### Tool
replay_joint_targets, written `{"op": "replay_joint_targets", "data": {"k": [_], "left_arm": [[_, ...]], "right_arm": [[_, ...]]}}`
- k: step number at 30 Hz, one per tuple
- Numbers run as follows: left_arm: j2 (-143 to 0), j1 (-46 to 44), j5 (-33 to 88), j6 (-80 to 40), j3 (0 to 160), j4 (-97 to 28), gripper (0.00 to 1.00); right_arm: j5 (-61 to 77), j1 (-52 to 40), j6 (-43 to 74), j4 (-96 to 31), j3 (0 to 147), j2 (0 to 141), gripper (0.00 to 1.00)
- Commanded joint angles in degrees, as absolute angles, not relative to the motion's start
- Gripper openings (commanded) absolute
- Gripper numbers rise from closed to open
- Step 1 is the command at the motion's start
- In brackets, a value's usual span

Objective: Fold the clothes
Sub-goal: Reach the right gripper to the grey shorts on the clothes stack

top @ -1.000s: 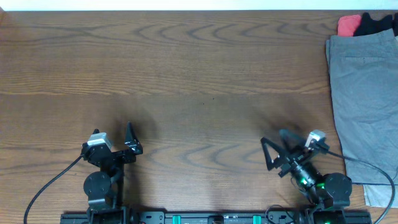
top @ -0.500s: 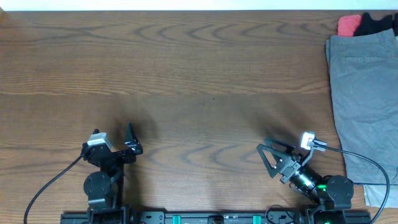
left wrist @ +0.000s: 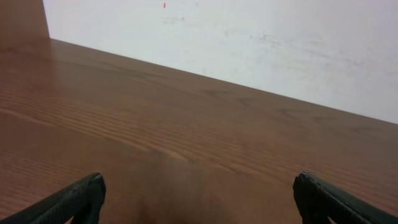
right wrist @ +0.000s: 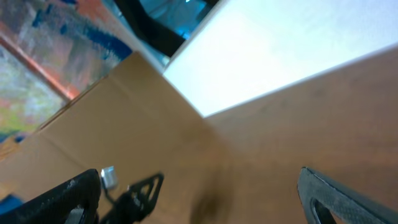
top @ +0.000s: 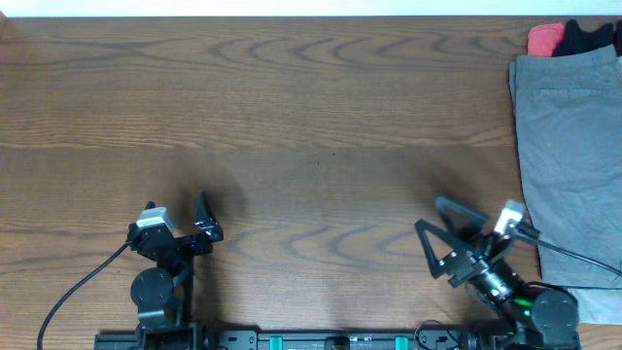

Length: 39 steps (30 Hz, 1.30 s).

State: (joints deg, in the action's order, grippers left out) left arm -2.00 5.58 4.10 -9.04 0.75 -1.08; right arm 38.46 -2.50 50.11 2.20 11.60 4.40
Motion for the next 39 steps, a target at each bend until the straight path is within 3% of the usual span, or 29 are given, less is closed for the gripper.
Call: {"op": "replay_joint_targets", "data": {"k": [1, 7, 13, 22, 29, 39], "left_arm": [[-2.11, 5.82, 5.3, -9.26, 0.25, -3.62, 0.98], [-2.11, 5.82, 5.3, -9.26, 0.25, -3.62, 0.98], [-2.09, 5.82, 5.3, -9.26, 0.25, -3.62, 0.98], [-2.09, 5.82, 5.3, -9.26, 0.25, -3.62, 0.98], [-2.11, 5.82, 5.3, -9.26, 0.25, -3.62, 0.98], [-2.11, 5.82, 5.3, -9.26, 0.25, -3.62, 0.98]], "right_arm": [[32.34, -2.42, 40.05, -0.95, 18.76, 8.49, 0.99], [20.21, -2.42, 25.41, -17.04, 35.29, 23.46, 0.99], [-6.39, -2.42, 20.6, -37.87, 54.57, 45.8, 0.99], [-8.64, -2.24, 15.38, -58.67, 83.81, 82.3, 0.99], [-9.76, -1.96, 4.14, -55.72, 87.46, 91.81, 0.99], [-17.85, 3.49, -1.61, -52.47, 97.76, 105.73, 0.99]]}}
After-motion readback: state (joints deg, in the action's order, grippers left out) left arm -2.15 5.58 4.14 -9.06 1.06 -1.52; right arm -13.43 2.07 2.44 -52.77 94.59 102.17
